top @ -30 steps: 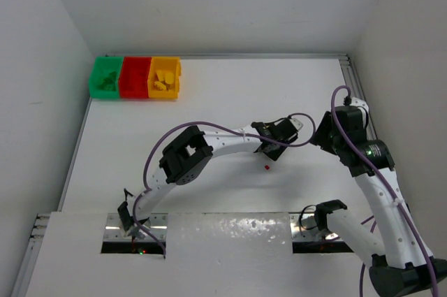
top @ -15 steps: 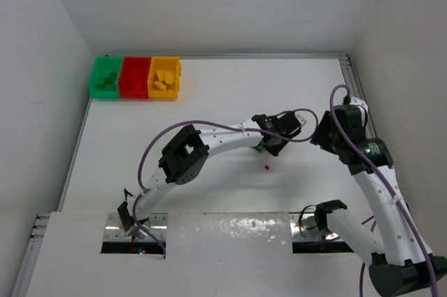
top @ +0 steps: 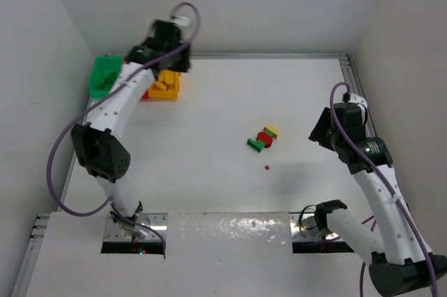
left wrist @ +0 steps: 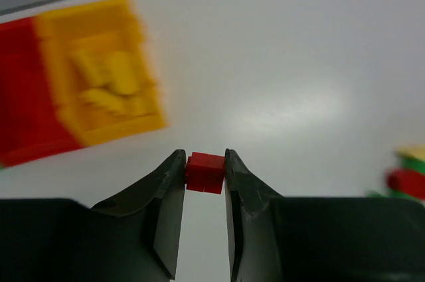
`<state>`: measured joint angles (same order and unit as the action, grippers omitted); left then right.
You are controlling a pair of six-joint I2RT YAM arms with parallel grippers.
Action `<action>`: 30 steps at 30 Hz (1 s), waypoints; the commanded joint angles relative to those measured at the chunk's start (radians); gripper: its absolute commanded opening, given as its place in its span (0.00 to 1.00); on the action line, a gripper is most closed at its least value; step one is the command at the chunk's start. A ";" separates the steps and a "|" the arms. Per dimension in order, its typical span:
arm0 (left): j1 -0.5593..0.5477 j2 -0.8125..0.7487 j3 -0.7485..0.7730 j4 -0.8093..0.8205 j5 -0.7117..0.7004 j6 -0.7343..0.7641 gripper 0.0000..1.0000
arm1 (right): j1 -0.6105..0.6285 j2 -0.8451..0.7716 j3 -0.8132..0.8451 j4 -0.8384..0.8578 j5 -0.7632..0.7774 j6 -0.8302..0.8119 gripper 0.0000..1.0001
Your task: Sort the legos into containers by color
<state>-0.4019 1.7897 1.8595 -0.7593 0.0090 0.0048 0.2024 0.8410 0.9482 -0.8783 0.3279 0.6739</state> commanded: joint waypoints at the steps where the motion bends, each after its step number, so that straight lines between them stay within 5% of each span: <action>1: 0.208 -0.021 -0.043 -0.002 -0.004 0.041 0.00 | 0.002 0.015 0.006 0.061 -0.030 0.006 0.54; 4: 0.392 0.052 -0.007 0.044 -0.020 0.060 0.00 | 0.000 0.029 0.009 0.068 -0.049 0.004 0.54; 7: 0.446 0.180 0.116 0.040 -0.043 0.063 0.00 | 0.002 0.032 0.004 0.076 -0.055 0.007 0.54; 13: 0.471 0.408 0.302 0.080 -0.243 0.090 0.00 | 0.002 0.017 0.006 0.055 -0.041 0.007 0.54; 23: 0.476 0.513 0.273 0.221 -0.347 0.152 0.01 | 0.002 -0.013 -0.003 0.029 -0.018 0.013 0.54; 27: 0.476 0.517 0.245 0.218 -0.340 0.143 0.33 | 0.002 -0.010 0.007 0.022 -0.010 0.007 0.54; 30: 0.476 0.511 0.227 0.229 -0.343 0.138 0.42 | 0.002 -0.008 0.014 0.024 -0.010 0.004 0.54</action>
<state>0.0719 2.3096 2.0983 -0.5747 -0.3195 0.1352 0.2024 0.8337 0.9424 -0.8574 0.2928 0.6807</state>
